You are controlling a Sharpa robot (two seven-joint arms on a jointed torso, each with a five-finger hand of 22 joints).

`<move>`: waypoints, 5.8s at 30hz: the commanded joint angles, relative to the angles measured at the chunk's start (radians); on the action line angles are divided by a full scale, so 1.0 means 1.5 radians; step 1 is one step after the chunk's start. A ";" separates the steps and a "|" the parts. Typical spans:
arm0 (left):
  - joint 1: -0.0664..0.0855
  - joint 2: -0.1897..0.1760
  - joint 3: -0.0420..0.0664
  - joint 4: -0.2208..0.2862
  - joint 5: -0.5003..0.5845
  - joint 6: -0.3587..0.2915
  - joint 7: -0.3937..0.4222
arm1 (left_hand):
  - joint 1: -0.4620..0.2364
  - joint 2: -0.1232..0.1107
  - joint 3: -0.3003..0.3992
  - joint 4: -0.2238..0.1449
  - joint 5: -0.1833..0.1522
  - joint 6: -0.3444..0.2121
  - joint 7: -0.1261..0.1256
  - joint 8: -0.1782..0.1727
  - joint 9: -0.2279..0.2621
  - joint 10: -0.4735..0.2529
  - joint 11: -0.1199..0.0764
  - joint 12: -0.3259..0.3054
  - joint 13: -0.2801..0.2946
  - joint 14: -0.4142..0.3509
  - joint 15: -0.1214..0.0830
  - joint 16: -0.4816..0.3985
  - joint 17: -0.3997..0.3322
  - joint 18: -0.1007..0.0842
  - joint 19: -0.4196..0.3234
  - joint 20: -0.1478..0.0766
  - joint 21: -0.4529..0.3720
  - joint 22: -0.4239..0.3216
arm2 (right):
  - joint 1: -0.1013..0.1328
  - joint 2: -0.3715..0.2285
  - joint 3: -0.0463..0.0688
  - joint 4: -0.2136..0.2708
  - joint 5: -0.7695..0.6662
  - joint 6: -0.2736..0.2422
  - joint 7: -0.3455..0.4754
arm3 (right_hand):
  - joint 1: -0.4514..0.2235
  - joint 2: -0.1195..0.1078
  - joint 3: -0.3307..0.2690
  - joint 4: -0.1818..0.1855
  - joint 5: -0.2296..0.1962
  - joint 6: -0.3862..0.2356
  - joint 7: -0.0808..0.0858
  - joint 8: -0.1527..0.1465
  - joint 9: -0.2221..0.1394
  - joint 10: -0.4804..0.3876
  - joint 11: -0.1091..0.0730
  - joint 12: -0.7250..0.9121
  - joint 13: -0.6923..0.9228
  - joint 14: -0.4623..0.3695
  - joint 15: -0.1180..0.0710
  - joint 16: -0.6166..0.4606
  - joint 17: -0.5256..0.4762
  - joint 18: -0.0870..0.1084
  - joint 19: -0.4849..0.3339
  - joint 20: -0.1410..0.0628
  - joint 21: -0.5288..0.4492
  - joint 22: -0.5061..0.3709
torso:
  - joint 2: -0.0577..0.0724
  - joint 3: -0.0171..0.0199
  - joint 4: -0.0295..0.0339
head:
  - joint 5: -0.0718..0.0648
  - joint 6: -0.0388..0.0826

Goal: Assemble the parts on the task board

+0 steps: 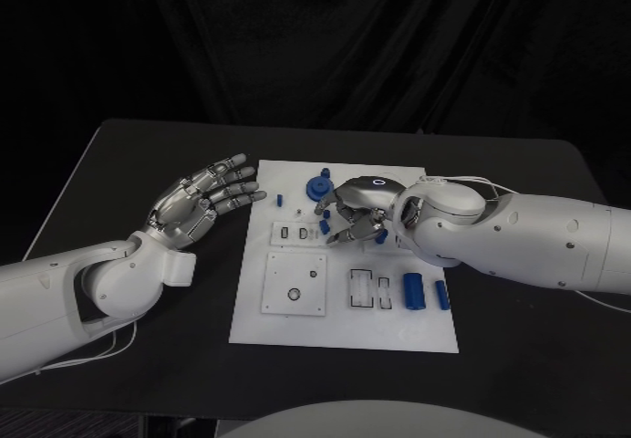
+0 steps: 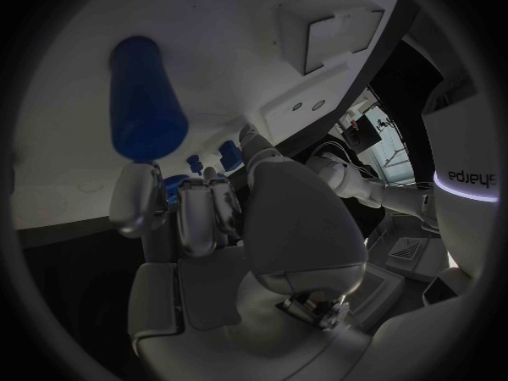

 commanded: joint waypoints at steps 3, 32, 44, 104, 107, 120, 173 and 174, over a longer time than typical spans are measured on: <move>-0.001 0.001 0.001 0.000 0.001 0.011 0.018 | -0.007 0.002 0.007 -0.001 0.002 0.003 0.013 0.004 0.001 0.004 0.003 0.006 0.001 -0.007 -0.001 0.004 -0.001 -0.012 -0.007 0.000 -0.003 0.001 | -0.002 -0.017 0.000 0.013 -0.003 -0.057 0.043 | 0.013 0.003 -0.005 -0.002 0.013 0.000 -0.003 0.004 -0.006 -0.016 -0.002 -0.007 -0.013 0.007 -0.002 -0.005 0.029 0.007 -0.007 -0.001 -0.007 0.023 | 0.000 -0.0001 -0.0009 | 0.008 -0.003; 0.157 0.092 0.001 -0.131 -0.215 0.007 -0.377 | -0.123 -0.061 -0.013 0.105 -0.123 0.176 0.015 0.158 0.034 0.649 -0.114 0.622 0.785 0.532 -0.126 0.561 0.615 0.016 0.309 -0.061 0.673 0.526 | 0.026 -0.185 -0.001 0.010 0.292 -0.107 0.346 | 0.117 0.050 0.041 0.030 0.088 0.129 -0.001 0.072 -0.033 -0.044 -0.003 -0.036 -0.069 -0.004 -0.002 -0.022 0.009 -0.004 0.011 -0.002 0.026 0.064 | -0.042 0.0182 -0.0158 | 0.043 0.050; 0.204 0.165 0.001 -0.171 -0.580 0.010 -0.540 | -0.096 -0.045 -0.146 0.109 -0.191 0.240 -0.030 0.247 0.113 0.870 -0.159 0.676 1.001 0.792 -0.172 0.580 0.960 -0.052 0.679 -0.105 0.762 0.833 | -0.004 -0.191 -0.001 -0.015 0.306 -0.115 0.317 | 0.128 0.046 0.048 0.048 0.127 0.128 0.004 0.068 -0.043 -0.056 0.003 -0.045 -0.087 -0.007 0.001 -0.029 0.001 -0.001 0.005 0.000 0.012 0.060 | -0.078 0.0366 -0.0298 | 0.063 0.048; 0.113 0.383 0.001 -0.289 -0.773 0.067 -0.760 | -0.181 -0.010 -0.209 0.093 -0.275 0.270 -0.074 0.275 0.447 0.870 -0.206 0.676 1.001 0.792 -0.222 0.580 0.960 -0.047 0.682 -0.158 0.744 0.810 | -0.039 -0.185 -0.001 -0.045 0.306 -0.129 0.284 | 0.135 0.035 0.051 0.061 0.161 0.131 0.010 0.066 -0.052 -0.064 0.014 -0.049 -0.098 -0.005 0.009 -0.027 0.003 0.001 0.001 0.007 0.000 0.057 | -0.114 0.0641 -0.0482 | 0.076 -0.021; 0.111 0.384 0.001 -0.290 -0.773 0.067 -0.761 | -0.177 -0.010 -0.206 0.091 -0.270 0.268 -0.073 0.263 0.448 0.870 -0.205 0.676 1.001 0.792 -0.221 0.580 0.960 -0.047 0.681 -0.157 0.743 0.809 | -0.039 -0.183 -0.001 -0.047 0.306 -0.125 0.282 | 0.135 0.036 0.051 0.061 0.161 0.131 0.010 0.066 -0.052 -0.065 0.014 -0.049 -0.100 -0.005 0.010 -0.027 0.003 0.002 0.001 0.007 -0.001 0.057 | -0.115 0.0646 -0.0485 | 0.078 -0.023; 0.104 0.387 0.001 -0.301 -0.773 0.070 -0.761 | -0.171 -0.013 -0.197 0.085 -0.262 0.273 -0.068 0.225 0.444 0.870 -0.201 0.676 1.001 0.792 -0.219 0.580 0.960 -0.046 0.680 -0.155 0.740 0.805 | -0.041 -0.179 -0.001 -0.050 0.306 -0.114 0.277 | 0.136 0.036 0.052 0.061 0.161 0.131 0.011 0.066 -0.053 -0.066 0.016 -0.050 -0.102 -0.004 0.011 -0.026 0.003 0.002 0.000 0.008 -0.003 0.056 | -0.115 0.0663 -0.0461 | 0.076 -0.030; 0.084 0.401 0.001 -0.320 -0.773 0.094 -0.758 | -0.136 -0.033 -0.150 0.026 -0.248 0.302 -0.071 0.167 0.454 0.870 -0.203 0.676 1.001 0.792 -0.220 0.580 0.960 -0.044 0.676 -0.155 0.734 0.799 | -0.041 -0.171 0.000 -0.059 0.306 -0.090 0.263 | 0.135 0.038 0.054 0.066 0.157 0.134 0.014 0.066 -0.055 -0.079 0.019 -0.058 -0.120 -0.007 0.014 -0.034 -0.007 0.004 -0.003 0.011 -0.013 0.051 | -0.114 0.0676 -0.0475 | 0.073 -0.037; 0.084 0.401 0.001 -0.320 -0.773 0.094 -0.758 | -0.135 -0.034 -0.147 0.023 -0.247 0.302 -0.071 0.165 0.455 0.870 -0.203 0.676 1.001 0.792 -0.220 0.580 0.960 -0.044 0.676 -0.155 0.734 0.799 | -0.041 -0.170 0.000 -0.059 0.306 -0.089 0.263 | 0.135 0.038 0.054 0.066 0.157 0.134 0.014 0.066 -0.055 -0.079 0.019 -0.058 -0.120 -0.007 0.014 -0.034 -0.007 0.004 -0.003 0.011 -0.013 0.051 | -0.114 0.0674 -0.0476 | 0.073 -0.037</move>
